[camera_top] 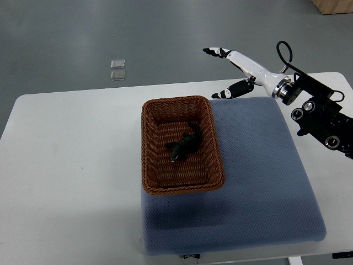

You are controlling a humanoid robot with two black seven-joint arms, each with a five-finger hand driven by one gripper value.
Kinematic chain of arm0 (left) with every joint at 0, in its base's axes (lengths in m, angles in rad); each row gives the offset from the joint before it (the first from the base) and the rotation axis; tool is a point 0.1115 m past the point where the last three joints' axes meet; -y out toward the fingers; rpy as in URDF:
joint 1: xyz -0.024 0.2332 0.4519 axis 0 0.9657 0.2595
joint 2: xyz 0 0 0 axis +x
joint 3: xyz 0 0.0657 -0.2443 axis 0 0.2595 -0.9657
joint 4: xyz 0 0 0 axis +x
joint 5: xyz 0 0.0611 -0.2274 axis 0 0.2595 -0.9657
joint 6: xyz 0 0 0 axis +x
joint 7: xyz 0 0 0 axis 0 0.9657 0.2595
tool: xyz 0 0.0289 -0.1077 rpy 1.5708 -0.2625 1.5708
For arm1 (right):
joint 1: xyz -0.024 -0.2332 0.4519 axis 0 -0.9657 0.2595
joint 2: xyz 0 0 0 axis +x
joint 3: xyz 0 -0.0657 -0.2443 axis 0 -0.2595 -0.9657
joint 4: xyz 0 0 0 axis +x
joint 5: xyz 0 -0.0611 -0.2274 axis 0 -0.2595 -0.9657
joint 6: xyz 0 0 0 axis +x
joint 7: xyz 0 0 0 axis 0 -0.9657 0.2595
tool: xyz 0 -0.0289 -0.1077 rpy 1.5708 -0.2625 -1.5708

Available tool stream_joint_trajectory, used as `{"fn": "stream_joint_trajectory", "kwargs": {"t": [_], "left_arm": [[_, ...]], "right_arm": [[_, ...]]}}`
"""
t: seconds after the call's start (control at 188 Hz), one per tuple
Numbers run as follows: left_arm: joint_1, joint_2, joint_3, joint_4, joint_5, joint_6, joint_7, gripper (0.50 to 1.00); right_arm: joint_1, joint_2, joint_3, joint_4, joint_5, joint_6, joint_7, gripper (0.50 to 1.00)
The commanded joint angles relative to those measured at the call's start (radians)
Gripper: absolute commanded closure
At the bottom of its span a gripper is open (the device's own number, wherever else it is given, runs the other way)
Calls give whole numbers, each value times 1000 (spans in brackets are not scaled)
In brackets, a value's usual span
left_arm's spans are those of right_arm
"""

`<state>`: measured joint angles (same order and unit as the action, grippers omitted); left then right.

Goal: Place crocodile in brown basket with right hand

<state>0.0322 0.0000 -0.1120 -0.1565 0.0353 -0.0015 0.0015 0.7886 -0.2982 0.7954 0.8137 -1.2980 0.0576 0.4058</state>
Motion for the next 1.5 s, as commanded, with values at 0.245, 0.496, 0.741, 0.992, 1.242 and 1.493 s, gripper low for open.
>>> {"fn": "stream_joint_trajectory", "kwargs": {"t": [0.245, 0.496, 0.741, 0.992, 1.242, 1.493], "left_arm": [[0, 0, 0, 0, 0, 0, 0, 500], [0, 0, 0, 0, 0, 0, 0, 500], [0, 0, 0, 0, 0, 0, 0, 500], [0, 0, 0, 0, 0, 0, 0, 500], [0, 0, 0, 0, 0, 0, 0, 500], [0, 0, 0, 0, 0, 0, 0, 500]], "right_arm": [[-5, -6, 7, -156, 391, 5, -58, 576], [-48, 1, 110, -185, 480, 30, -124, 576], [-77, 36, 268, -203, 480, 111, -200, 576], [-104, 82, 364, -222, 483, 116, -242, 576], [-124, 113, 415, -234, 506, 94, -233, 574], [-132, 117, 416, -234, 533, 58, -229, 574]]}}
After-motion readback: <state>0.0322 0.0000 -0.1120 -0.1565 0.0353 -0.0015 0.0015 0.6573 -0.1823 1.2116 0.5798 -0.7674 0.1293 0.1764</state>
